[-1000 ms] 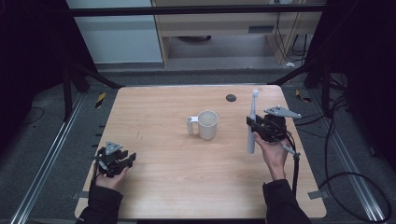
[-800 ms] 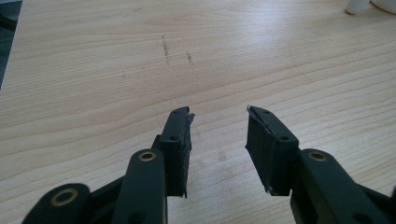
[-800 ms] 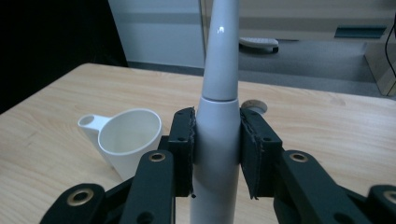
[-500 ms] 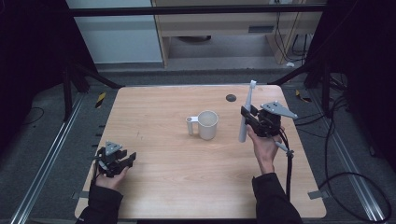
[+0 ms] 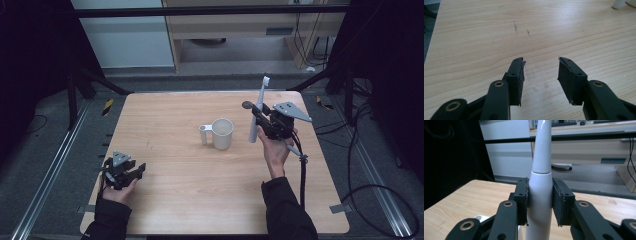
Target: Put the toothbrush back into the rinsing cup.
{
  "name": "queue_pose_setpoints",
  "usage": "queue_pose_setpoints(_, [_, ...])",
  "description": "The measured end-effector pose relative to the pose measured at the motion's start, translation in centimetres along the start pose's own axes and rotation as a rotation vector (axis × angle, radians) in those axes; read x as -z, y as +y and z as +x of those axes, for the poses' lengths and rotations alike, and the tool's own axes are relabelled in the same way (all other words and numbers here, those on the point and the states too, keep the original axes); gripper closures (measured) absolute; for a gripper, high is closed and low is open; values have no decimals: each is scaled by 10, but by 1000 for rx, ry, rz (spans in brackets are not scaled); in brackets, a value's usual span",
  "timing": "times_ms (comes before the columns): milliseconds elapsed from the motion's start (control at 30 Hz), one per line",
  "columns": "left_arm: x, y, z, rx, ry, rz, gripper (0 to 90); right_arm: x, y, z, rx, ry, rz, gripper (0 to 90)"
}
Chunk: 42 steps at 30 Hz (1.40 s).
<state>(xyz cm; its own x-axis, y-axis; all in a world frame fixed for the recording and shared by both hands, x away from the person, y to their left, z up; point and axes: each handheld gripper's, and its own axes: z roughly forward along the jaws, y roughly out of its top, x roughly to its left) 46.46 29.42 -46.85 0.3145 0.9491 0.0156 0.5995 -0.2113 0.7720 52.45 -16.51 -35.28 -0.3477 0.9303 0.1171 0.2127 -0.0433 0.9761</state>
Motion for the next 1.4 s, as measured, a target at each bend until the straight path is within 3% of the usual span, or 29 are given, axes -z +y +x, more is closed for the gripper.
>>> queue_pose_setpoints(700, [0,0,0,-4,3,-7,549,-16,16,19,-20,23,-101,679])
queue_pose_setpoints(1400, [-1,0,-1,-10,2,-12,549,-50,8,39,-39,43,-132,679])
